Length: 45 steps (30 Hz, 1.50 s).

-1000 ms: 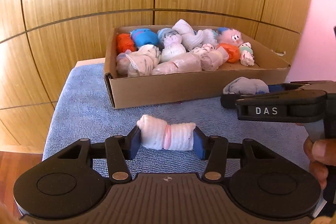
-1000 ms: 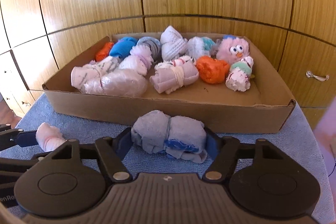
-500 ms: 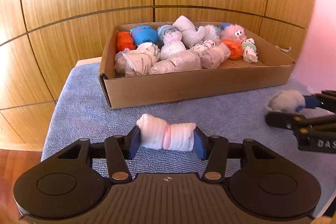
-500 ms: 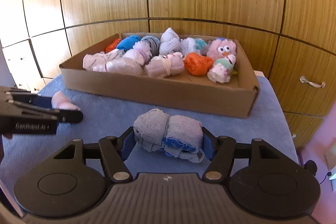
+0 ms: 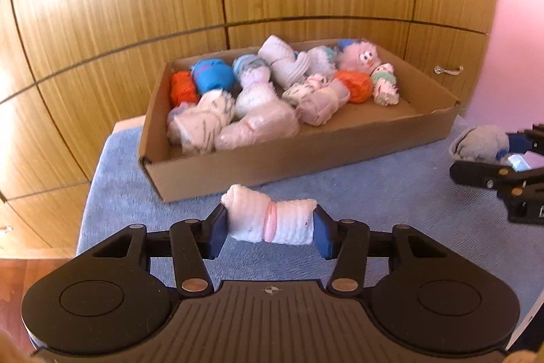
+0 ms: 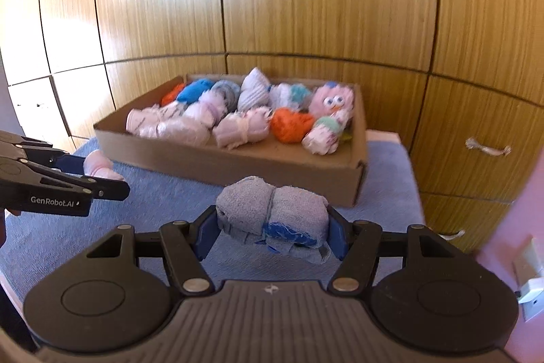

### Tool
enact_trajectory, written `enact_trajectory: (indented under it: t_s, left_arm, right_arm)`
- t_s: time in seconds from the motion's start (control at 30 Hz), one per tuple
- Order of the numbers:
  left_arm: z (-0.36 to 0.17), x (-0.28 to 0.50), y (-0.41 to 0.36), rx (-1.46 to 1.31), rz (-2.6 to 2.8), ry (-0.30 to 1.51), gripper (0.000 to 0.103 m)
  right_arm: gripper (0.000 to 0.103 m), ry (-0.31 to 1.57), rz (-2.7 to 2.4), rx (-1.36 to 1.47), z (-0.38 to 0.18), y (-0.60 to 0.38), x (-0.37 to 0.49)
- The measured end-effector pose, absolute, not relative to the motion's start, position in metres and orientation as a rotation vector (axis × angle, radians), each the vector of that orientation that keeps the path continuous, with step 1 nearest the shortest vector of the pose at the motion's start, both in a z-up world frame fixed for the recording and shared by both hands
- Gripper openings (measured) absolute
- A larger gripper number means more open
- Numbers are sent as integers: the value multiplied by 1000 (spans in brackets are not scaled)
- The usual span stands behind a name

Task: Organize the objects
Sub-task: 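Carry both sock bundles into the box, set them down, open both tools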

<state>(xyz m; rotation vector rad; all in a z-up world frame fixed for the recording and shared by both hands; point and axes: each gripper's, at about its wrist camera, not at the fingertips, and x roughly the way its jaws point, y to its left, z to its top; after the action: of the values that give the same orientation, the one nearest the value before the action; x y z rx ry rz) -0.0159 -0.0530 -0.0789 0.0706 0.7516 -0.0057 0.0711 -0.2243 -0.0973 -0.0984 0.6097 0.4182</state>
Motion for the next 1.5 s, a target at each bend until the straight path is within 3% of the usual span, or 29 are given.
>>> enact_trajectory:
  t_s: [0.73, 1.17, 1.5]
  left_arm:
    - [-20, 11, -77, 144, -106, 698, 57]
    - [1, 47, -84, 124, -314, 769, 58]
    - [-29, 95, -80, 102, -460, 903, 58]
  right_arm:
    - [61, 491, 456, -194, -17, -246, 100]
    - [61, 559, 587, -269, -19, -238, 118]
    - [61, 656, 708, -357, -35, -236, 157]
